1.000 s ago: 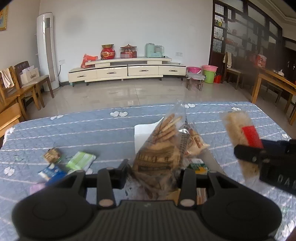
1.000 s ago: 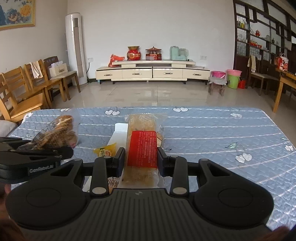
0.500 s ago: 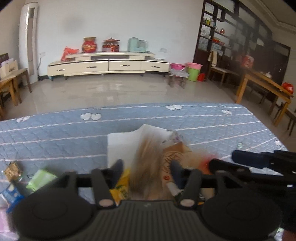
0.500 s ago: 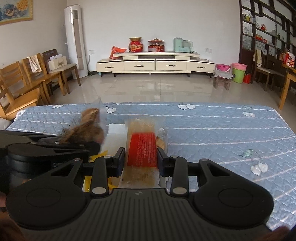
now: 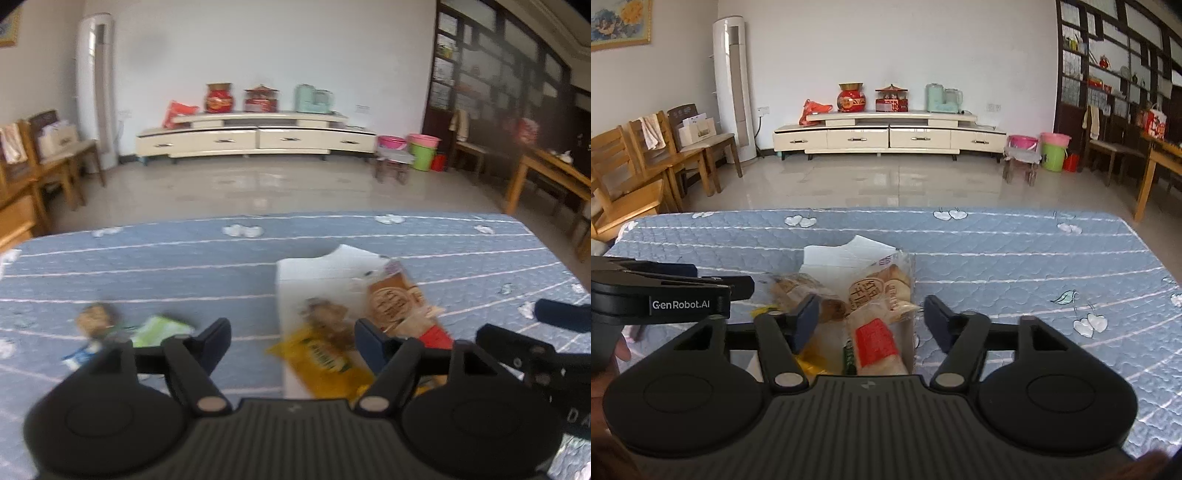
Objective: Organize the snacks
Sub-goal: 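Lower the wafer-roll bag and bread bag into the tray and open both grippers, then withdraw both open grippers from the tray toward the remaining snacks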
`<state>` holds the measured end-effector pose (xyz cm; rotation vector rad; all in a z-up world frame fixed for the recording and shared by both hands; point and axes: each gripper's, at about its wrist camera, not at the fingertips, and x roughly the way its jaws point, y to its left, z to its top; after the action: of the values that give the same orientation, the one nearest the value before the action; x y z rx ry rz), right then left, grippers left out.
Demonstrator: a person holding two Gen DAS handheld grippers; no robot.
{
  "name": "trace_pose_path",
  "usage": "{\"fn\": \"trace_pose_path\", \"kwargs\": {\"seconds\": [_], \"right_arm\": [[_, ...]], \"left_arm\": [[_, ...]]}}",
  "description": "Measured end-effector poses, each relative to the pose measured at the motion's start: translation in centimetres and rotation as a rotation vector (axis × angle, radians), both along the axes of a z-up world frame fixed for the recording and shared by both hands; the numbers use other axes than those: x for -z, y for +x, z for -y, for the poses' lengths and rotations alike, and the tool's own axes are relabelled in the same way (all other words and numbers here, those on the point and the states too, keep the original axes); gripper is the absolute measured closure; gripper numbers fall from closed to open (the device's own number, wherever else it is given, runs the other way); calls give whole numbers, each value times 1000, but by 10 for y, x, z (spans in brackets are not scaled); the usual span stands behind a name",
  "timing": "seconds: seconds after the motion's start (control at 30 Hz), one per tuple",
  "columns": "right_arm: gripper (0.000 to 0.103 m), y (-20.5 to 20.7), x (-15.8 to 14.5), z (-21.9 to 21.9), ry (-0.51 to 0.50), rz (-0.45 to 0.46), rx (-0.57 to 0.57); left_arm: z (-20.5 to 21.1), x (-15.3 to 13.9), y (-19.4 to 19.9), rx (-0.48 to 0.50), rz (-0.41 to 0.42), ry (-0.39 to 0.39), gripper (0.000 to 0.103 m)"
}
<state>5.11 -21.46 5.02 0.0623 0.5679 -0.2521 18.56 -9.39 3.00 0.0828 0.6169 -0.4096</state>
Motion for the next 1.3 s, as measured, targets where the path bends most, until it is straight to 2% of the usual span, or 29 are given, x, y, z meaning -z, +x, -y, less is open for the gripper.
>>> {"fn": "trace_pose_path", "kwargs": {"seconds": [0.07,0.1,0.47,1.3], "right_arm": [[1,-6,-3,-11,-39,-1,4],[0,-9,-5,-15,-50,0,7],[0,-45,-13,-63,-38,33,-24],[0,-58,-17,-126,-33,39,-175]], "left_arm": [[-9,-5,-9,-26,13,23,27],[-14,-7,-13,-37,20,29,27],[-68,-25,-54,-136,54,30,18],[-156,-30,-92,-276,91,25,18]]}}
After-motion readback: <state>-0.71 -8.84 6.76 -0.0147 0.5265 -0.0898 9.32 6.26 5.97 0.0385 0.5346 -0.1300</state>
